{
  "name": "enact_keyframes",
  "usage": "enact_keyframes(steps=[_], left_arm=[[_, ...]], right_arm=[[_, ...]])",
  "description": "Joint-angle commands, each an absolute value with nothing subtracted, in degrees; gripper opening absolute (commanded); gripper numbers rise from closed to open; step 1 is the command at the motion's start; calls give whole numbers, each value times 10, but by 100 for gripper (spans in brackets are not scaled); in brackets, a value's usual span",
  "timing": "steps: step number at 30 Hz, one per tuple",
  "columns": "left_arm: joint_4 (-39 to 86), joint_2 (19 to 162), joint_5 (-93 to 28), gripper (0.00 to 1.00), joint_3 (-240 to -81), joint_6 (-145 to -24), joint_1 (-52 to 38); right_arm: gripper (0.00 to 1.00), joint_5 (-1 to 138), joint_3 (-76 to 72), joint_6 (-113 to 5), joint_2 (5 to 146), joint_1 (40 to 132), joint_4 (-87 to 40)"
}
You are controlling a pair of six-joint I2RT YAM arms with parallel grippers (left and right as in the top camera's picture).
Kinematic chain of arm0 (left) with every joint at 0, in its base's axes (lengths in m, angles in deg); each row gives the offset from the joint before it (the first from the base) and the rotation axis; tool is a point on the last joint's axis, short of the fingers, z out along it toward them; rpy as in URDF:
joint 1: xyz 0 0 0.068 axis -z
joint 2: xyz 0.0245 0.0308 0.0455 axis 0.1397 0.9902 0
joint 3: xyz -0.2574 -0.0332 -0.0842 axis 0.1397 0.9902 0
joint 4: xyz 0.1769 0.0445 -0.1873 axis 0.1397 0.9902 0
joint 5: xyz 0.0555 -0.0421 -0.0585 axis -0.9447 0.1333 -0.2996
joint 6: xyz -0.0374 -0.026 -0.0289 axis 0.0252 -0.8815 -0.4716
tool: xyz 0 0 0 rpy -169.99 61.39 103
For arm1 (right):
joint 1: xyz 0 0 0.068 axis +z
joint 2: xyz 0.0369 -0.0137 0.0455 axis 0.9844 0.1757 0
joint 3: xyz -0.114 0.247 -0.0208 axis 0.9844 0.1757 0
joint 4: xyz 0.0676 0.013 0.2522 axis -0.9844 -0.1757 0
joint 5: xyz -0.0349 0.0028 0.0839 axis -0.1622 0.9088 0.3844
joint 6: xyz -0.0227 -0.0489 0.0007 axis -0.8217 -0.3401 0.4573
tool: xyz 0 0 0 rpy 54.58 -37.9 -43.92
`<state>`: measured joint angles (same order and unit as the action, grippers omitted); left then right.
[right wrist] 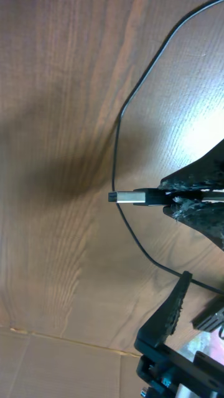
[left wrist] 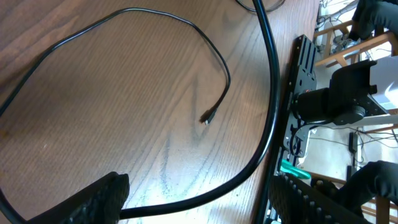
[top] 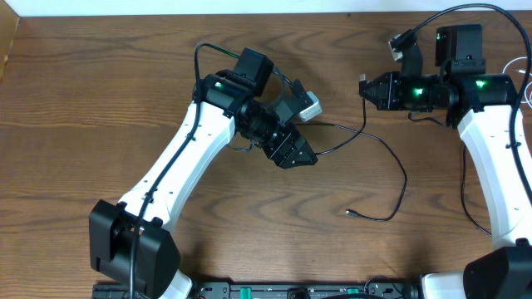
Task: Untangle cables
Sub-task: 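Carry the USB plug end rightward and up with the right gripper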
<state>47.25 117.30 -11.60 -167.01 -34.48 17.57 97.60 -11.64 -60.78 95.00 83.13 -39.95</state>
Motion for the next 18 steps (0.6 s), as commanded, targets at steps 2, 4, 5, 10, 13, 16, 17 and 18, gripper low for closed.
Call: enact_keyframes(steps=[2,4,5,10,13,16,17,18], left_arm=[[474,1178,-106,72,-1667,-337,176],[474,1178,-107,66,-1667,-337,176],[474,1178,-107,65,-1667,-337,176],[474,1178,-125,64,-1667,-337,176],[474,1178,-129,64,-1667,-337,176],[474,1178,-129,64,-1667,-337,176],[474,1178,-129,64,-1667,-337,176],[473,1179,-129,64,-1667,-337,176]], right_arm=[[1,980,-124,-599,941,829,-383],[1,985,-124,-591,941,826,-369],[1,990,-124,-584,941,824,-363],[1,1078,-124,-564,941,797,-320],[1,1141,-124,-550,941,776,-297],[1,1202,-124,-539,941,763,-277],[1,1214,-124,-533,941,761,-271],[1,1225,-124,-527,941,761,-265]])
